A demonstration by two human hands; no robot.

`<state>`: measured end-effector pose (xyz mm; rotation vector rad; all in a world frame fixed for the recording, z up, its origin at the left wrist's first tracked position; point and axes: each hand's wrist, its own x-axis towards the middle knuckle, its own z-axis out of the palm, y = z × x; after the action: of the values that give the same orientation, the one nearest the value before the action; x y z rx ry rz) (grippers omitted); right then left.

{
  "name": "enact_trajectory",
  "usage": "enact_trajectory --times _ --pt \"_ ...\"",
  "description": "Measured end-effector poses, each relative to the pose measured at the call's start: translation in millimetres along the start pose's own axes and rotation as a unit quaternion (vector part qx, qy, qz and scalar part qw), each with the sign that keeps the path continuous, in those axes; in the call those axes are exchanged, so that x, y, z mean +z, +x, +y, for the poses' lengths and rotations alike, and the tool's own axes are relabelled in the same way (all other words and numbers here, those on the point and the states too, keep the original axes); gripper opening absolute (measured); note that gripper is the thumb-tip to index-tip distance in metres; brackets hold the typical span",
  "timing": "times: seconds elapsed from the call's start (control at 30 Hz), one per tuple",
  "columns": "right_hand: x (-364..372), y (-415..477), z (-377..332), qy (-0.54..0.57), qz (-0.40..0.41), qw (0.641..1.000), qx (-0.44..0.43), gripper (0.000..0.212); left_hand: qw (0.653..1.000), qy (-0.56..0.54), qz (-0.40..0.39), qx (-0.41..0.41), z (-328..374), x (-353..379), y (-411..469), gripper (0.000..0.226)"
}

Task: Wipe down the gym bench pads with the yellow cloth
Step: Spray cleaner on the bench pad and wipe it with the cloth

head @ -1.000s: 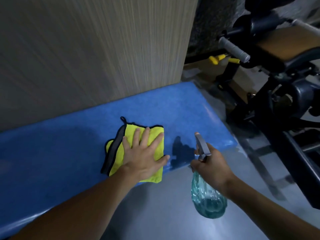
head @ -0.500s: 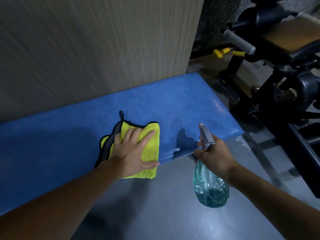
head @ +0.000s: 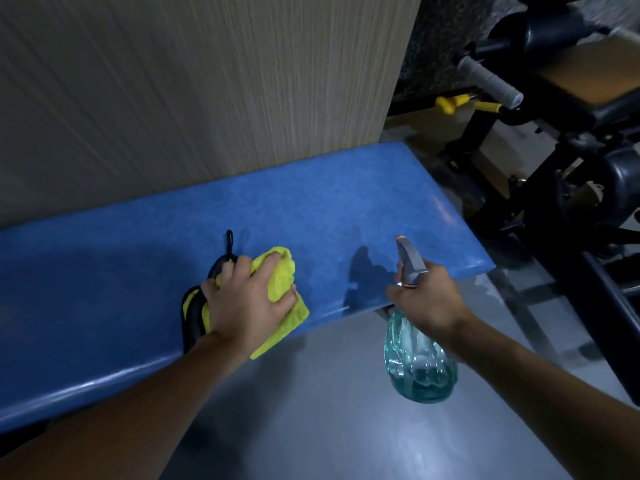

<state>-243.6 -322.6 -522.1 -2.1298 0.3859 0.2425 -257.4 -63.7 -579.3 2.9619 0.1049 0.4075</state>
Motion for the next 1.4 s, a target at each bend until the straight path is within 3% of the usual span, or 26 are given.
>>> enact_trajectory --times 0.23,0.37,0.63,0.83,0.9,1.0,1.2,1.4 --pt "-1 -3 -12 -0.036 0.025 0.999 0.004 0.011 0.999 0.015 -0.043 -0.015 -1 -4 1 0.062" --pt "9 -12 -20 -0.063 -0.011 0.998 0.001 0.015 0.999 0.005 -0.046 -0.025 -11 -9 -3 0.063" --pt "59 -41 -53 -0.048 -0.111 0.993 -0.02 0.013 0.992 -0.013 -0.069 -0.106 -75 -33 -22 0.063" --pt "105 -52 -79 -0.059 -0.142 0.987 -0.038 0.025 0.982 -0.008 -0.09 -0.164 -132 -50 -39 0.059" --pt "118 -56 -88 -0.086 -0.143 0.985 -0.035 0.013 0.979 -0.009 -0.097 -0.179 -149 -55 -44 0.058" --pt "136 -65 -99 -0.088 -0.138 0.986 -0.033 0.018 0.976 -0.009 -0.097 -0.196 -170 -62 -50 0.06" --pt "170 -80 -111 -0.077 -0.155 0.983 -0.055 0.009 0.97 -0.011 -0.093 -0.225 -209 -74 -66 0.059" --pt "216 -101 -134 -0.06 -0.212 0.972 -0.076 0.015 0.961 -0.007 -0.09 -0.261 -249 -85 -87 0.061"
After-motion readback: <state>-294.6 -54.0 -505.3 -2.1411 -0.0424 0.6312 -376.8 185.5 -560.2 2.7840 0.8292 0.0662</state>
